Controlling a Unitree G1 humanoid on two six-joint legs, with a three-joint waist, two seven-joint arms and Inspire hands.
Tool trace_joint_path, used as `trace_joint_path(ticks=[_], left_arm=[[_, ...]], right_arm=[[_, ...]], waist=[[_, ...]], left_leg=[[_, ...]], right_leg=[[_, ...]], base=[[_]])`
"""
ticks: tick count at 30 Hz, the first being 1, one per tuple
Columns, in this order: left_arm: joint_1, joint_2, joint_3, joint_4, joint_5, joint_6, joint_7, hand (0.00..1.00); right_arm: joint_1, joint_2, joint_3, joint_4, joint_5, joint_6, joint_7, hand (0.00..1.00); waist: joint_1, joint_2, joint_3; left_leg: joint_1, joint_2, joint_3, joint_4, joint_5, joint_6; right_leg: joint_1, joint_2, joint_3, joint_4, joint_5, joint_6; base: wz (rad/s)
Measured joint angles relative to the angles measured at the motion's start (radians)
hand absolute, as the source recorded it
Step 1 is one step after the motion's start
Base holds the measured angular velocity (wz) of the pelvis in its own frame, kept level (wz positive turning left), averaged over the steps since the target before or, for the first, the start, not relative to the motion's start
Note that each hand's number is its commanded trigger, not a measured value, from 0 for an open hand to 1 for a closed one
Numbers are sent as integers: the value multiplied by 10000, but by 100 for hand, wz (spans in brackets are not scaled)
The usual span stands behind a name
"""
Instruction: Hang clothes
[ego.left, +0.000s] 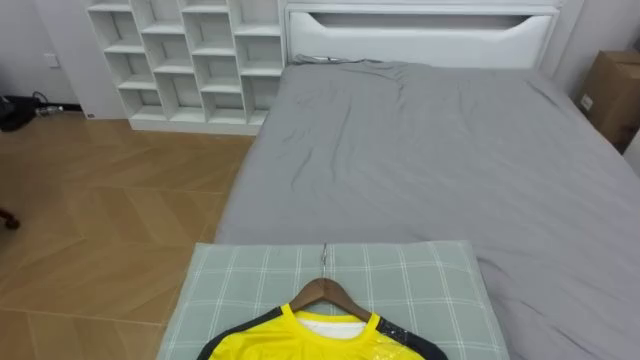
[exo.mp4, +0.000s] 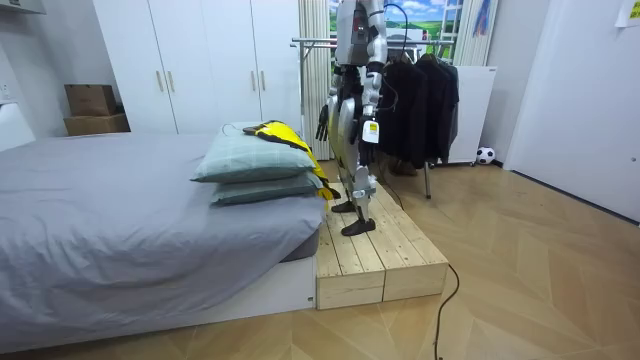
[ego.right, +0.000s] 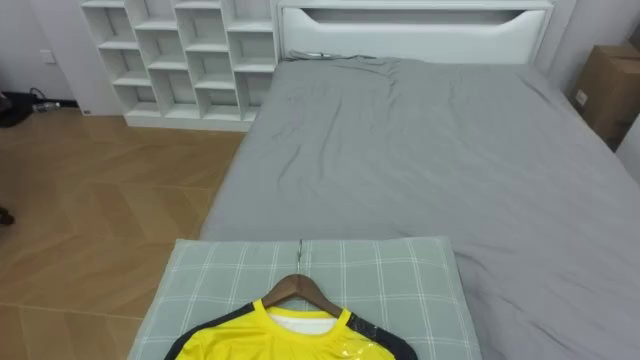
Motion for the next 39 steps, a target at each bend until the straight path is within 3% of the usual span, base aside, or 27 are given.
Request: trace_joint_path(ticks=[39], left_arm=[[0, -9, -20, 40, -21, -28, 27, 0]], right_arm=[[179, -7, 17, -13, 602, -65, 206, 0]], waist=[[15, 17, 7]], left_leg=[[188, 0, 147, -3, -79, 19]], right_leg=[[154, 7, 189, 1, -23, 38]], base=[[-1]])
